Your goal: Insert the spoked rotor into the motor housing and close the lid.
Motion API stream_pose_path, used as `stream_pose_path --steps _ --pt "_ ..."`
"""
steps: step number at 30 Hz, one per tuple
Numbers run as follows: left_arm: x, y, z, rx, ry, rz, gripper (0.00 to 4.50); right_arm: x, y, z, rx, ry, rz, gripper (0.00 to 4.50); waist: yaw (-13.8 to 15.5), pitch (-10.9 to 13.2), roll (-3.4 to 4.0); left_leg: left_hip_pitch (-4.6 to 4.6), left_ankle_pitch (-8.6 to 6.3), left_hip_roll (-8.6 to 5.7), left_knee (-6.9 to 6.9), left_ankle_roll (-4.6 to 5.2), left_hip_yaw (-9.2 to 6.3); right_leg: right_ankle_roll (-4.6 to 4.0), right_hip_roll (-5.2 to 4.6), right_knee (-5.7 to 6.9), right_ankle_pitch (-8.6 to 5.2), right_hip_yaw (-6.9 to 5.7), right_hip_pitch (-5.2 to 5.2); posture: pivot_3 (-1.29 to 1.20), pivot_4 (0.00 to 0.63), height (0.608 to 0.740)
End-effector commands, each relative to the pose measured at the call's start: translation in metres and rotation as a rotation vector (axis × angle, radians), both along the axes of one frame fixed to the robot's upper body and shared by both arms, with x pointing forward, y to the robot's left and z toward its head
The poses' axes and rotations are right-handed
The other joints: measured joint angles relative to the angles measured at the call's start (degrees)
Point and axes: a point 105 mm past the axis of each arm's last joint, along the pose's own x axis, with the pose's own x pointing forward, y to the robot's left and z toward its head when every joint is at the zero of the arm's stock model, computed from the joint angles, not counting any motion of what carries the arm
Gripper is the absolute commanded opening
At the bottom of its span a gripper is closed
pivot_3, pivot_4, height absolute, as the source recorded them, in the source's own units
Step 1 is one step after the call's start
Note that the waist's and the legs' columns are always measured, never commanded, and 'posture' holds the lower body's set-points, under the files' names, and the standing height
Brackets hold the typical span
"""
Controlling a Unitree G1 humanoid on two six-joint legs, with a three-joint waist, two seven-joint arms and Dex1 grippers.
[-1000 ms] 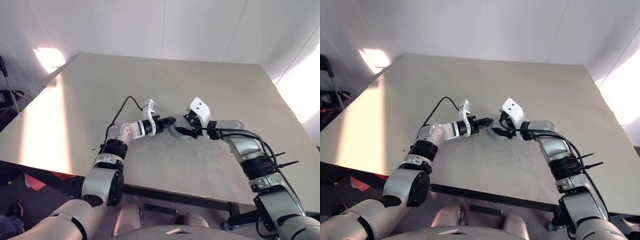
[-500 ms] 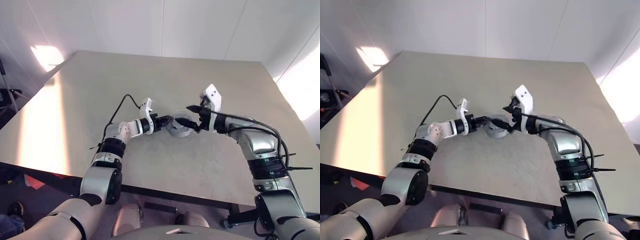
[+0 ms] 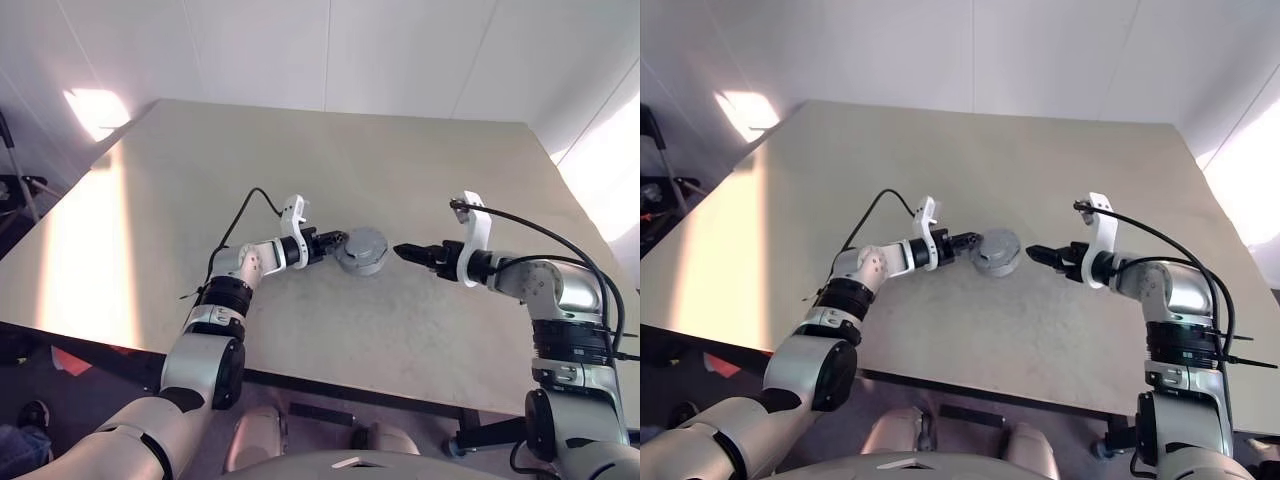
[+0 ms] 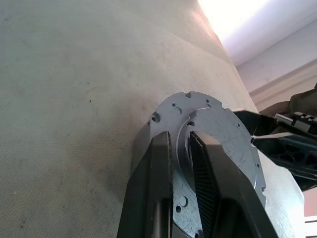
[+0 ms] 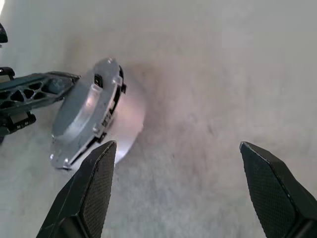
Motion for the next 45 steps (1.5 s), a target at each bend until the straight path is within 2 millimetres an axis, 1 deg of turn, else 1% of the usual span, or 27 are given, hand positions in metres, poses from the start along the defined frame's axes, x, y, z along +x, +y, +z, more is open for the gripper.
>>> stream_pose_path --steps 1,4,6,9,15,17,20,23,24,25,29,32,36,39,41,45 --pt "-0.003 -0.003 -0.006 0.018 0.012 -0.011 0.66 -0.003 0.013 0.016 0.103 -0.006 0.012 4.48 0.0 0.01 0.02 0.0 0.0 0.0 -0.01 0.0 0.0 0.0 0.0 0.01 0.0 0.0 -0.01 0.0 0.0 0.74" --pt "-0.001 -0.003 -0.006 0.022 0.002 -0.003 0.66 -0.001 0.033 0.013 0.209 0.04 -0.005 4.48 -0.07 0.01 0.02 0.08 0.02 0.0 -0.08 -0.03 0.0 0.0 0.0 0.04 0.0 0.0 -0.01 0.0 0.0 0.74" --pt "-0.001 -0.002 -0.006 0.027 -0.004 0.001 0.66 0.002 0.042 0.012 0.256 0.06 -0.021 4.48 -0.13 0.01 0.03 0.08 0.12 0.0 -0.17 -0.2 0.0 0.0 0.0 0.08 0.0 0.0 -0.05 0.0 0.0 0.74" --pt "0.001 0.001 -0.006 0.036 -0.01 0.009 0.66 0.007 0.05 0.013 0.32 0.079 -0.045 4.48 -0.01 0.01 0.03 0.09 0.25 -0.02 -0.29 -0.41 0.01 -0.01 0.0 0.08 0.0 0.0 -0.1 0.0 0.0 0.74" --pt "0.002 0.004 -0.007 0.049 -0.018 0.019 0.66 0.019 0.059 0.017 0.357 0.085 -0.078 4.48 0.53 0.01 0.03 0.11 0.4 -0.06 -0.66 -0.65 0.01 -0.04 0.0 0.07 -0.02 0.0 -0.22 0.0 0.0 0.74" --pt "0.002 0.005 -0.007 0.053 -0.02 0.021 0.66 0.021 0.065 0.018 0.37 0.083 -0.071 4.48 0.6 0.01 0.03 0.12 0.43 -0.06 -0.74 -0.69 0.01 -0.08 0.02 0.11 -0.05 0.0 -0.27 0.0 0.0 0.74" --pt "0.002 0.005 -0.008 0.057 -0.023 0.024 0.66 0.02 0.073 0.015 0.372 0.09 -0.055 3.95 0.58 0.02 0.02 0.09 0.44 -0.06 -0.82 -0.7 0.01 -0.1 0.02 0.14 -0.06 -0.02 -0.34 0.0 0.0 0.74" --pt "0.003 0.006 -0.008 0.06 -0.026 0.03 0.66 0.016 0.077 0.013 0.375 0.098 -0.038 2.97 0.63 0.02 0.02 0.09 0.43 -0.06 -0.85 -0.69 0.0 -0.1 0.03 0.14 -0.06 -0.03 -0.34 0.0 0.0 0.74" --pt "0.003 0.006 -0.008 0.061 -0.027 0.033 0.66 0.016 0.078 0.014 0.376 0.096 -0.038 2.51 0.63 0.02 0.03 0.09 0.43 -0.06 -0.85 -0.69 0.0 -0.1 0.02 0.14 -0.06 -0.03 -0.34 0.0 0.0 0.74" --pt "0.004 0.007 -0.008 0.061 -0.027 0.035 0.66 0.017 0.078 0.014 0.377 0.094 -0.037 2.28 0.62 0.02 0.03 0.1 0.43 -0.06 -0.85 -0.69 0.0 -0.1 0.02 0.13 -0.06 -0.03 -0.33 0.0 0.0 0.74" --pt "0.005 0.007 -0.008 0.061 -0.031 0.042 0.66 0.016 0.079 0.023 0.415 0.065 -0.012 2.25 0.62 0.02 0.03 0.2 0.44 -0.06 -0.85 -0.71 0.0 -0.11 0.02 0.13 -0.06 -0.03 -0.23 0.0 0.0 0.74" --pt "0.005 0.008 -0.008 0.062 -0.033 0.048 0.66 0.015 0.079 0.023 0.396 0.067 -0.007 2.24 0.6 0.02 0.03 0.2 0.48 -0.05 -0.85 -0.77 0.0 -0.11 0.02 0.15 -0.06 -0.03 -0.24 0.0 0.0 0.74" --pt "0.009 0.011 -0.007 0.06 -0.049 0.077 0.66 0.017 0.077 0.021 0.414 0.079 -0.025 2.22 0.62 0.02 0.03 0.2 0.48 -0.05 -0.85 -0.77 0.0 -0.11 0.03 0.16 -0.06 -0.03 -0.25 0.0 0.0 0.74" --pt "0.019 0.022 -0.001 0.029 -0.062 0.151 0.66 0.023 0.07 0.014 0.448 0.114 -0.088 2.22 0.57 0.02 0.03 0.19 0.48 -0.05 -0.85 -0.77 0.0 -0.11 0.03 0.16 -0.06 -0.03 -0.26 0.0 0.0 0.74" --pt "0.023 0.029 0.003 0.005 -0.063 0.188 0.66 0.029 0.064 0.011 0.508 0.138 -0.141 2.22 0.52 0.02 0.02 0.19 0.48 -0.06 -0.85 -0.77 0.0 -0.11 0.03 0.18 -0.06 -0.03 -0.28 0.0 0.0 0.74" --pt "0.032 0.052 0.009 -0.061 -0.056 0.287 0.66 0.046 0.048 0.007 0.657 0.171 -0.3 2.22 0.53 0.04 0.04 0.14 0.49 -0.06 -0.85 -0.78 0.0 -0.12 0.03 0.19 -0.06 -0.03 -0.33 0.0 0.0 0.74"
